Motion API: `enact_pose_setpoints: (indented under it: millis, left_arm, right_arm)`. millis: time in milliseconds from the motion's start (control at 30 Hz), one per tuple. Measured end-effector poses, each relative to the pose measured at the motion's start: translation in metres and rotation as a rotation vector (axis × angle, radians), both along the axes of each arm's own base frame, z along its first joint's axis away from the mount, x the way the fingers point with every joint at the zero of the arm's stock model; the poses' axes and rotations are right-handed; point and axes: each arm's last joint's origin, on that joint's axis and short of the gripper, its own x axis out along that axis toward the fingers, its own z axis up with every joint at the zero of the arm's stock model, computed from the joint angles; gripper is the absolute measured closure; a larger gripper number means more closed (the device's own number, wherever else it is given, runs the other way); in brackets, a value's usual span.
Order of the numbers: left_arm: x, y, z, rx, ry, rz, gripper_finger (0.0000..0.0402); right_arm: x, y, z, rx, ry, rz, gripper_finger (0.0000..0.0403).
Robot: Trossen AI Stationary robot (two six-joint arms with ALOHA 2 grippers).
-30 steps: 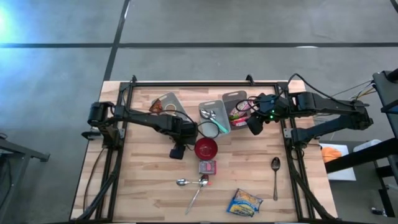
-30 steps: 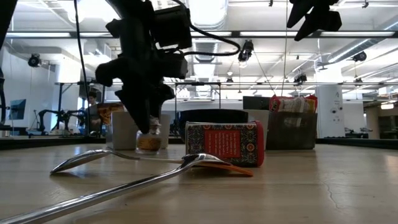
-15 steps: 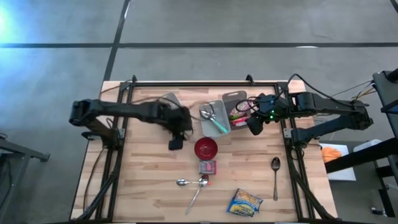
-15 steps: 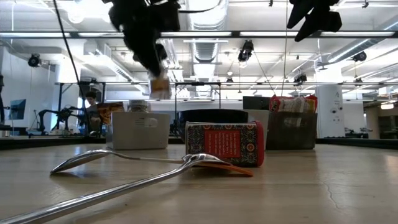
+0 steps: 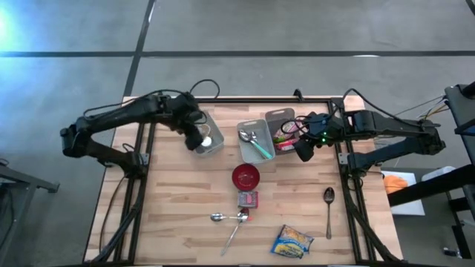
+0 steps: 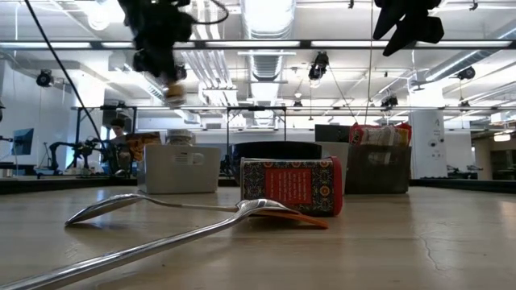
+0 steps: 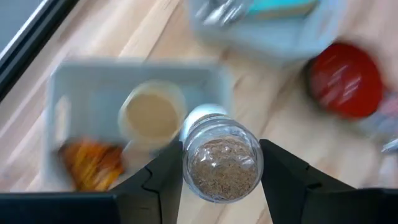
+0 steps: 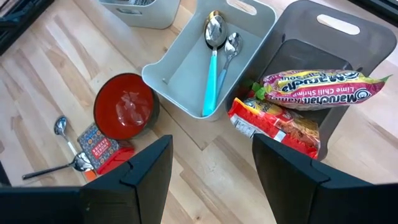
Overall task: Pick & Place Food Item
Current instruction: Put the brown seasoning bottle into the left white bin
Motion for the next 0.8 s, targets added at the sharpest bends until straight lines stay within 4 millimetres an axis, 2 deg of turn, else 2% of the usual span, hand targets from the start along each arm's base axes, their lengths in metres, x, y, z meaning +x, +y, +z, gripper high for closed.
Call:
enact_pose_setpoints:
  millis: [167,267,533,800]
  left_arm:
    - [-0.013,-0.001,-0.006,0.022,0.165,0.046,0.0233]
    - [-0.012,-0.001,-0.014,0.008,0.157,0.089,0.0233]
    - [-0.015,-0.002,-0.063,-0.041,0.206,0.176,0.0233]
    - [-0.011,0.000,-0.078,-0.027,0.147,0.185,0.0233]
  right_arm:
    - [0.000,0.000,0.000,0.000,0.001,0.000,0.0183]
    - [0.000,0.000,-0.001,0.000,0.003,0.000,0.0183]
    - [0.000,0.000,-0.002,0.003,0.007,0.002,0.0183]
    - [0.000,0.000,-0.003,0.004,0.008,0.002,0.0183]
